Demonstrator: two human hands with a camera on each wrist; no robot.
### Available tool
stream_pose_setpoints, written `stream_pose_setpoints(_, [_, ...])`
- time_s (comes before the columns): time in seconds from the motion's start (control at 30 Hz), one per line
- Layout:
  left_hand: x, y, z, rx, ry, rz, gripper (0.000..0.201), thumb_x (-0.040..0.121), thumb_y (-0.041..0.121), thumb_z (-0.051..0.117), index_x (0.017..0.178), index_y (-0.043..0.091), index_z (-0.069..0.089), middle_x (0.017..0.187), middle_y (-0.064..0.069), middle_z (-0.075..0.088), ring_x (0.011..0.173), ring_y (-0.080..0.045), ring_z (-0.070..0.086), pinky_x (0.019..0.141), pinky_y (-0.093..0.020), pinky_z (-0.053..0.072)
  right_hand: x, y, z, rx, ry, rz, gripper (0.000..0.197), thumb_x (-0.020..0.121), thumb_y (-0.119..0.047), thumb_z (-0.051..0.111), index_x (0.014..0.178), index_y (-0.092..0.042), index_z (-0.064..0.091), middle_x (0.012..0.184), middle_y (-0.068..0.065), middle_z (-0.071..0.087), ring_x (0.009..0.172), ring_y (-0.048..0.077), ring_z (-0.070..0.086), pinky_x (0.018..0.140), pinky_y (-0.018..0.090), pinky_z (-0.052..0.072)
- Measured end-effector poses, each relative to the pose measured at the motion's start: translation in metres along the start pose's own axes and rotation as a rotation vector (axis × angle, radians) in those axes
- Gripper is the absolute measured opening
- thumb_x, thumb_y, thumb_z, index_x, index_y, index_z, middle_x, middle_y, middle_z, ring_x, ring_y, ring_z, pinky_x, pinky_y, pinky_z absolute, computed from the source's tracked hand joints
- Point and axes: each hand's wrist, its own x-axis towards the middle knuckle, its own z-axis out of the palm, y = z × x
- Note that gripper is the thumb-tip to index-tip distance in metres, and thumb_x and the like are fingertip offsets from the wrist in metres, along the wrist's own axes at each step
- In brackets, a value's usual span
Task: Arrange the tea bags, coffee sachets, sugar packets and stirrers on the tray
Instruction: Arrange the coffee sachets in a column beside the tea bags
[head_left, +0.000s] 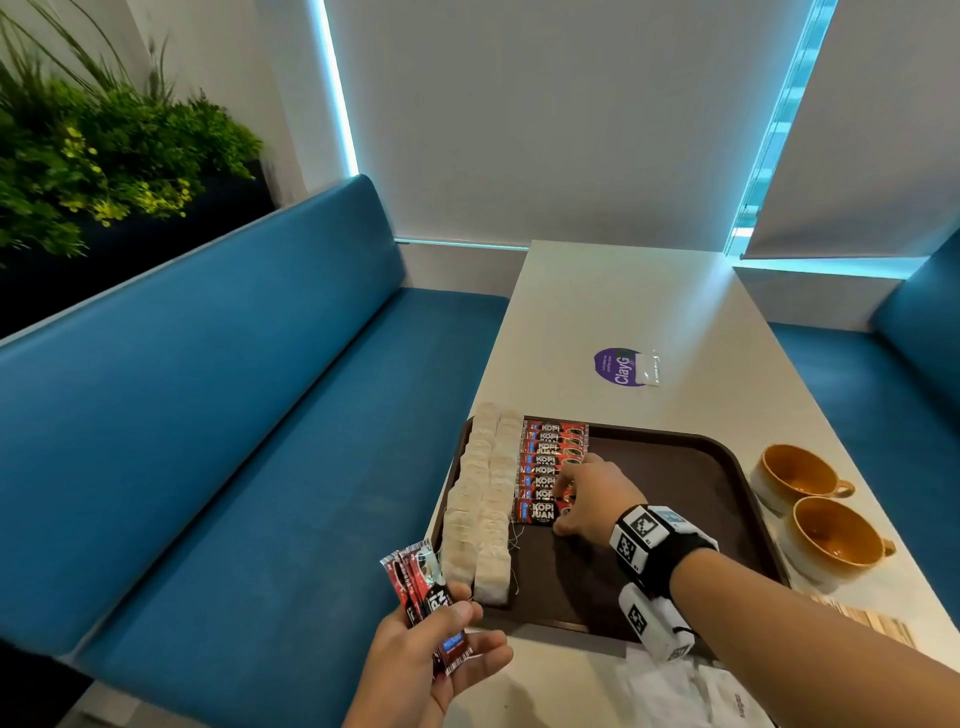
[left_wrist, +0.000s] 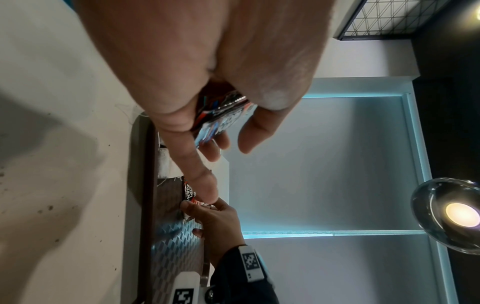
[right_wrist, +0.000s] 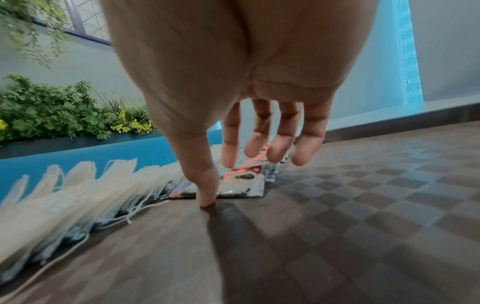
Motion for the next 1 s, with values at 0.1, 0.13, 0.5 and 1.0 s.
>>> stream_pose_setpoints(0.1, [-0.002,0.0,-0.002,-0.004,-0.031,0.023,0.023,0.091,-0.016,0.053,0.11,-0.012,0.065,0.096,-0.028,0.063,0.074,-0.051,0.069,0.067,-0.059,0.062,-0.007,-0.005,-0.007,0.045,-0.012,-0.023,0.042,0.066,-0.039,0.088,0.097,-0.038,0.06,0.12,-0.006,0.05,0.113,0.019,0.055,0.098,0.039,0.054])
stream_pose_setpoints(0.13, [-0.003,0.0,-0.003,0.005,-0.046,0.032,0.026,0.091,-0.018,0.049,0.11,-0.011,0.066,0.095,-0.028,0.065,0.077,-0.052,0.069,0.067,-0.059,0.062,-0.01,-0.009,-0.011,0.075,-0.001,-0.036,0.039,0.067,-0.039,0.086,0.096,-0.038,0.06,0.118,-0.006,0.051,0.112,0.019,0.056,0.098,0.039,0.054])
stream_pose_setpoints(0.5, [-0.034,-0.006,0.015,0.185,-0.276,0.166,0.027,0.095,-0.009,0.056,0.12,-0.004,0.062,0.108,-0.031,0.072,0.095,-0.052,0.071,0.074,-0.049,0.064,-0.135,-0.054,-0.058,0.61,0.059,-0.313,0.021,0.085,-0.032,0.081,0.103,-0.034,0.071,0.092,-0.008,0.069,0.069,-0.004,0.058,0.067,0.008,0.045])
stream_pose_setpoints(1.0, [-0.054,-0.019,0.03,0.29,-0.208,0.273,0.016,0.081,-0.007,0.074,0.096,-0.009,0.068,0.082,-0.024,0.07,0.064,-0.025,0.068,0.058,-0.026,0.056,-0.226,-0.003,-0.044,0.954,-0.032,-0.207,0.016,0.093,-0.001,0.07,0.102,-0.013,0.075,0.089,0.013,0.075,0.064,0.026,0.069,0.06,0.039,0.061])
